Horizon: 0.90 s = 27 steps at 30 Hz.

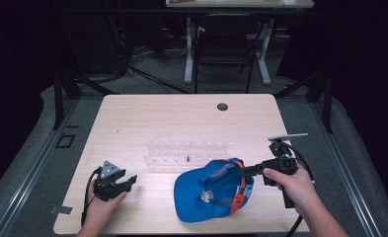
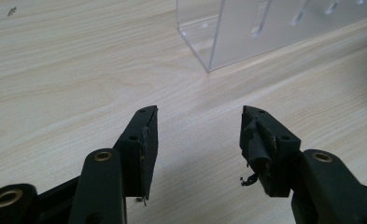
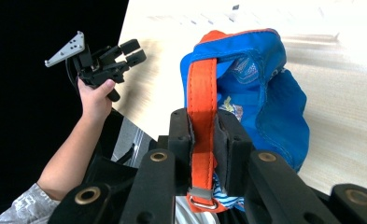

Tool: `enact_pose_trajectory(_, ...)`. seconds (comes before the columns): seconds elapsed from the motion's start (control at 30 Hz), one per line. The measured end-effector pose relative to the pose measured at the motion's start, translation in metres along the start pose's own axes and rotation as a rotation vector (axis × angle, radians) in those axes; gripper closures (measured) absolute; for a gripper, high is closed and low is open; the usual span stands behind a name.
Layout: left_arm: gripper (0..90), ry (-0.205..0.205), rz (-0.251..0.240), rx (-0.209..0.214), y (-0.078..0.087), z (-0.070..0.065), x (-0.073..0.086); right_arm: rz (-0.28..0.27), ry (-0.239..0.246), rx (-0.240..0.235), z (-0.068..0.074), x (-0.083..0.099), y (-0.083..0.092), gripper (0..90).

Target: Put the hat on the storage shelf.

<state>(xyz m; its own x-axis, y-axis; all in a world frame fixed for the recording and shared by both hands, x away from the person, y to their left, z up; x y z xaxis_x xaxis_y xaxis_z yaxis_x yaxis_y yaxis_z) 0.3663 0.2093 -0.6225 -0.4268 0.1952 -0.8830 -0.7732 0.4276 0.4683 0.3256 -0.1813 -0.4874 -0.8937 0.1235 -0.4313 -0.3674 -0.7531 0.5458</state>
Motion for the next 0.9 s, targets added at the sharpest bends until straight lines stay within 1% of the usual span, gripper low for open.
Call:
enact_pose_trajectory(0.07,47.2,-0.001,0.000,0.001,0.000,0.000,0.000,-0.009,-0.006,0.002,0.001,-0.001,-0.001,77.8)
enact_pose_trajectory(0.1,47.2,0.001,0.000,0.001,0.000,0.000,0.000,0.003,-0.004,-0.003,0.001,-0.001,-0.001,77.9)
enact_pose_trajectory(0.13,47.2,-0.001,0.003,0.000,0.000,0.000,0.000,0.003,-0.013,-0.014,0.003,-0.001,-0.002,77.9)
enact_pose_trajectory(0.17,47.2,0.000,0.003,0.000,0.000,0.000,0.000,0.003,-0.013,-0.014,0.003,-0.001,-0.002,77.9)
enact_pose_trajectory(0.2,47.2,-0.001,0.002,0.000,0.000,0.000,0.000,0.002,-0.023,-0.041,0.006,-0.002,-0.002,77.9)
enact_pose_trajectory(0.23,47.2,0.000,0.001,0.002,0.000,0.000,0.000,0.002,-0.023,-0.041,0.006,-0.002,-0.002,77.9)
enact_pose_trajectory(0.27,47.2,0.000,0.000,0.001,0.000,0.000,0.000,-0.005,-0.033,-0.065,0.009,-0.004,-0.003,78.0)
enact_pose_trajectory(0.3,47.2,0.000,0.000,0.001,0.000,0.000,0.000,-0.005,-0.033,-0.065,0.009,-0.004,-0.003,78.0)
enact_pose_trajectory(0.33,47.2,0.000,0.001,0.001,0.000,0.000,0.000,-0.006,-0.042,-0.087,0.011,-0.006,-0.002,78.0)
enact_pose_trajectory(0.37,47.2,0.000,0.001,0.001,0.000,0.000,0.000,-0.006,-0.042,-0.087,0.011,-0.006,-0.002,78.0)
enact_pose_trajectory(0.4,47.2,-0.001,0.003,0.000,0.000,-0.001,0.000,-0.014,-0.053,-0.107,0.014,-0.008,-0.002,78.1)
enact_pose_trajectory(0.43,47.2,-0.001,0.003,0.000,0.000,-0.001,0.000,-0.014,-0.054,-0.117,0.016,-0.008,-0.001,78.1)
enact_pose_trajectory(0.47,47.2,-0.001,0.003,0.000,0.000,-0.001,0.000,-0.014,-0.054,-0.117,0.016,-0.008,-0.001,78.1)
enact_pose_trajectory(0.5,47.2,-0.003,0.003,0.001,0.000,0.000,0.000,-0.016,-0.058,-0.136,0.019,-0.010,-0.001,78.1)
enact_pose_trajectory(0.53,47.2,-0.002,0.002,0.000,0.000,0.000,0.000,-0.012,-0.061,-0.144,0.021,-0.010,0.000,78.1)
enact_pose_trajectory(0.6,47.2,-0.002,0.003,0.000,0.000,-0.001,0.000,-0.026,-0.077,-0.166,0.024,-0.012,-0.001,78.1)
enact_pose_trajectory(0.63,47.2,-0.002,0.003,0.000,0.000,-0.001,0.000,-0.026,-0.077,-0.166,0.024,-0.012,-0.001,78.1)
enact_pose_trajectory(0.67,47.2,-0.002,0.003,0.000,0.000,-0.001,0.000,-0.029,-0.080,-0.189,0.027,-0.014,0.000,78.1)
enact_pose_trajectory(0.7,47.2,-0.003,0.002,0.000,0.000,0.000,0.000,-0.033,-0.087,-0.198,0.029,-0.015,-0.001,78.1)
enact_pose_trajectory(0.73,47.2,-0.001,0.002,0.000,0.000,0.000,0.000,-0.032,-0.094,-0.202,0.030,-0.015,-0.001,78.1)
enact_pose_trajectory(0.87,47.2,-0.003,0.002,0.001,0.000,0.000,0.000,-0.031,-0.091,-0.215,0.035,-0.017,-0.001,78.1)
enact_pose_trajectory(0.9,47.2,-0.004,0.002,0.000,0.000,0.000,0.000,-0.040,-0.100,-0.220,0.037,-0.018,-0.001,78.1)
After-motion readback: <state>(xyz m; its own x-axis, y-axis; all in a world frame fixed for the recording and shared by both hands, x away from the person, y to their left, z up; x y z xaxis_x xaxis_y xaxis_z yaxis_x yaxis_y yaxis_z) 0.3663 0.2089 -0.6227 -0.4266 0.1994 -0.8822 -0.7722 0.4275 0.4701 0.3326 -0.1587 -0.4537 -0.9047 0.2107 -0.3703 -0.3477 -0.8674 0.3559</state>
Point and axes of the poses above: each handheld gripper's, and its own axes: y roughly backward along the jaws, x roughly out of its underside, z roughly to its left, the point moved 9 cm from there along -y, roughly forward along the jaws, and after that the axes turned 12 degrees about -z, right-handed, at the moved point
